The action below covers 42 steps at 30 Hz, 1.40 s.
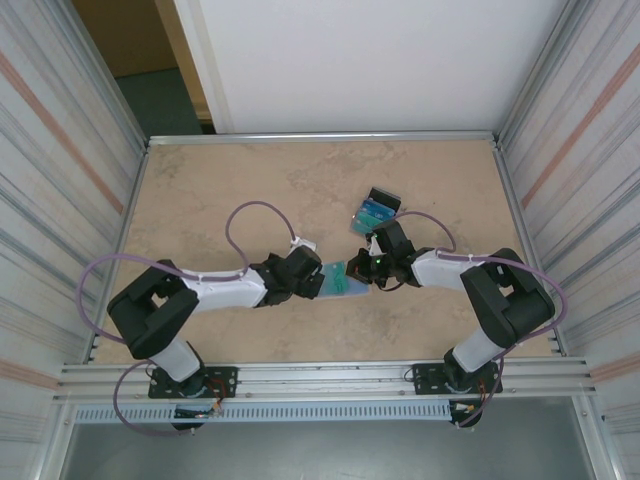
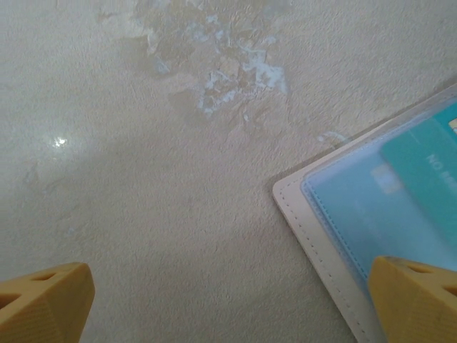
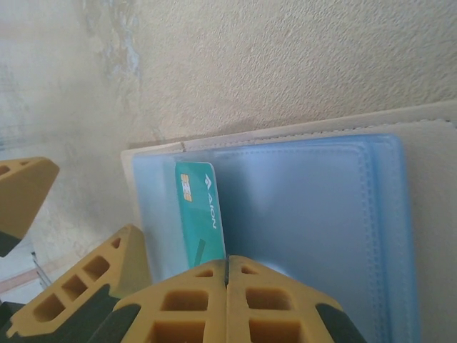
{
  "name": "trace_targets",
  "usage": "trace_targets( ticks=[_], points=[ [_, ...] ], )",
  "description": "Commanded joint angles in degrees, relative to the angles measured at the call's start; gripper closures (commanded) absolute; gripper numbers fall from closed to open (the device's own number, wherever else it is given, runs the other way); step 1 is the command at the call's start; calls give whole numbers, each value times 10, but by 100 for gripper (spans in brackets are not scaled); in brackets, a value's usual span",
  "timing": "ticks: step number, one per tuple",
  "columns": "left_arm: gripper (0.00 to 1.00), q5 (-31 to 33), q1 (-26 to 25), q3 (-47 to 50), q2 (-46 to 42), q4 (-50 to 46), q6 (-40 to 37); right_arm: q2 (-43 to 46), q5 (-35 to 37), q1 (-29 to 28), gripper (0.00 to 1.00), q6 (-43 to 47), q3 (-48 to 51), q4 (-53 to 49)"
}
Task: Take the credit cards out of the card holder
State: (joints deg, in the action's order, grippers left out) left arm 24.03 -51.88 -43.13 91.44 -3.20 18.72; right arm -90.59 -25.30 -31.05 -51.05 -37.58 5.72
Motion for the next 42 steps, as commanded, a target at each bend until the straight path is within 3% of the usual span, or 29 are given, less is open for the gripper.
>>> trace_targets(
  ticks=[1, 19, 28, 34, 42],
  points=[
    [1, -1, 0, -23, -24, -3, -21, 18, 14, -2, 100, 19, -2, -20],
    [1, -27, -11, -60, 35, 3, -48, 55, 49, -4, 100, 44, -12, -72],
    [1, -34, -16, -67, 65, 1, -47, 62, 31, -14, 100, 35, -9, -48],
    [1, -42, -16, -63, 73, 6, -38, 56, 10, -23, 86, 26, -5, -12],
    [1, -47, -16, -62, 69, 8, -32, 25, 5, -32, 80, 20, -9, 6]
  ],
)
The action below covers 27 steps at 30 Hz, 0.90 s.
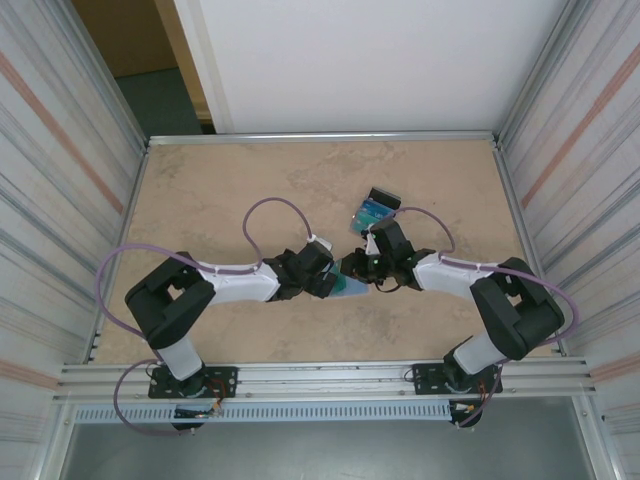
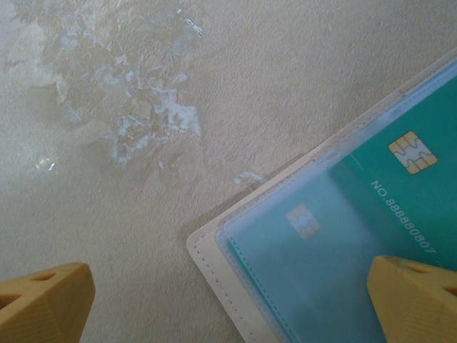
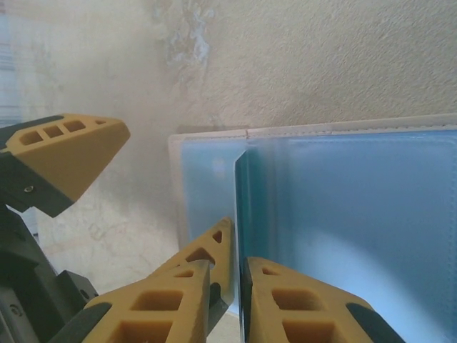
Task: Take the credit cards out of the card holder
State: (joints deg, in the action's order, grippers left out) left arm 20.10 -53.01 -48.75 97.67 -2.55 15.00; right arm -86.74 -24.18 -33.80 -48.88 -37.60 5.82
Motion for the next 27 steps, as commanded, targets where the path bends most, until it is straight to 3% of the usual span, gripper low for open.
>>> trace_targets(
  ticks=[1, 9, 19, 27],
  points=[
    [1, -7, -5, -4, 6, 1, 6, -17, -3, -5, 80, -1, -11, 1],
    [1, 14, -4, 8, -21, -11, 17, 1, 43, -6, 100, 27, -25, -59],
    [1, 57, -3, 35, -73, -27, 38, 77, 74, 2, 100, 77, -49, -121],
    [1, 61, -1, 55, -93, -21, 47, 124, 137, 31, 100, 172, -105, -198]
  ],
)
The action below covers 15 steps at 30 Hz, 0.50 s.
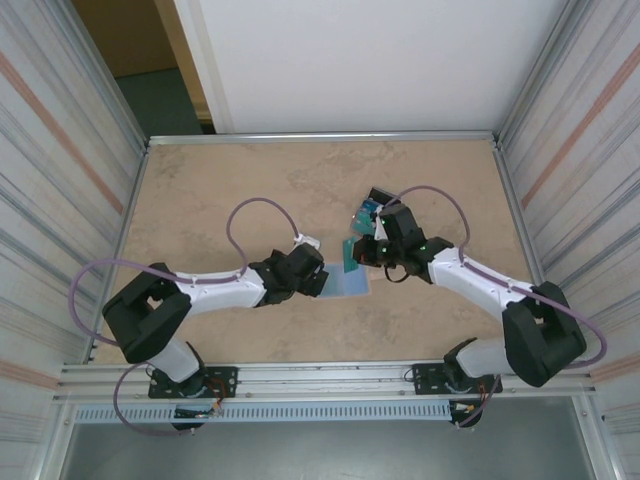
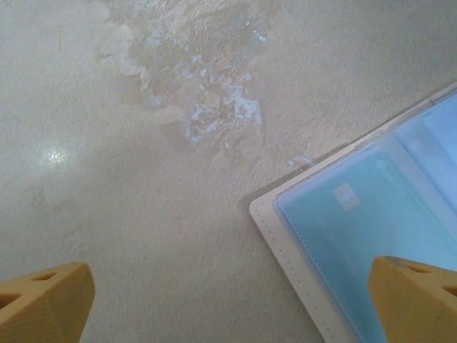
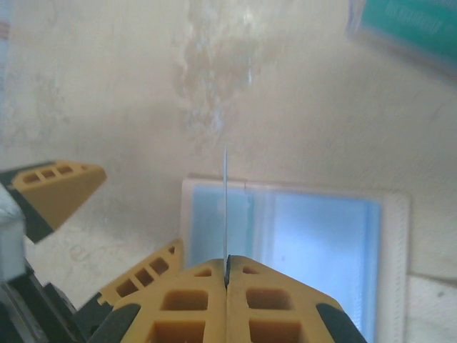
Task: Take the credit cards out of the card holder
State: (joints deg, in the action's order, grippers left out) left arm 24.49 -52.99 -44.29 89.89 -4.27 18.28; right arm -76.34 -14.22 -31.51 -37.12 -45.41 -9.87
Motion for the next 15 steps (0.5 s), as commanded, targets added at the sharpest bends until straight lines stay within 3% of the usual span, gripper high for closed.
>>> trace_targets(
  ticks=[1, 15],
  points=[
    [1, 16, -2, 10, -14, -3, 16, 24, 43, 11, 100, 64, -30, -43],
    [1, -4, -1, 17, -3, 20, 12, 35, 77, 47, 100, 136, -55, -39]
  ],
)
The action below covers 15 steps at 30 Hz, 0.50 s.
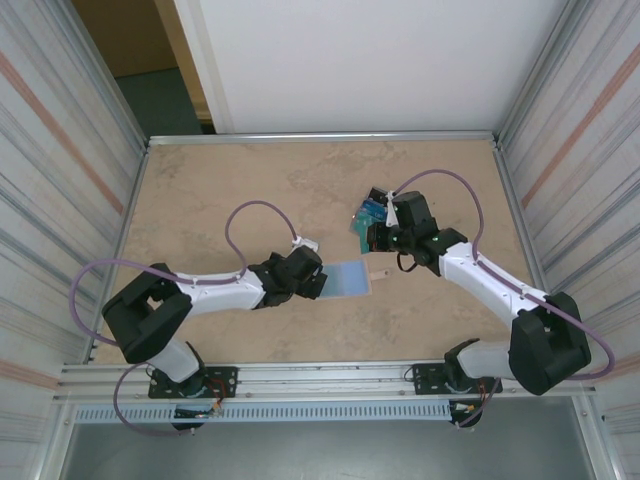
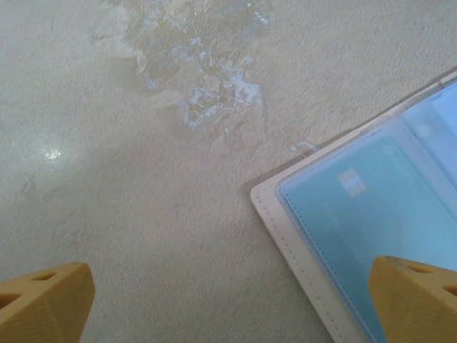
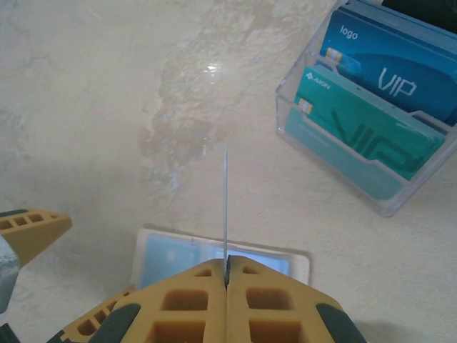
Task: Take the credit cards out of the card holder
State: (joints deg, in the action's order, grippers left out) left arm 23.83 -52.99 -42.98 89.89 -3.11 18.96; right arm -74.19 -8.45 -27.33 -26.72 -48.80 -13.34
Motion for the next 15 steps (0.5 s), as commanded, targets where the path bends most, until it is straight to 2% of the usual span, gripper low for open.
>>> trace_targets(
  ticks=[1, 15],
  points=[
    [1, 3, 0, 4, 2, 7, 6, 15, 22, 7, 100, 38, -22, -4],
    [1, 26, 30, -1, 51, 3, 10, 9, 33, 44, 100, 95, -33, -3]
  ],
)
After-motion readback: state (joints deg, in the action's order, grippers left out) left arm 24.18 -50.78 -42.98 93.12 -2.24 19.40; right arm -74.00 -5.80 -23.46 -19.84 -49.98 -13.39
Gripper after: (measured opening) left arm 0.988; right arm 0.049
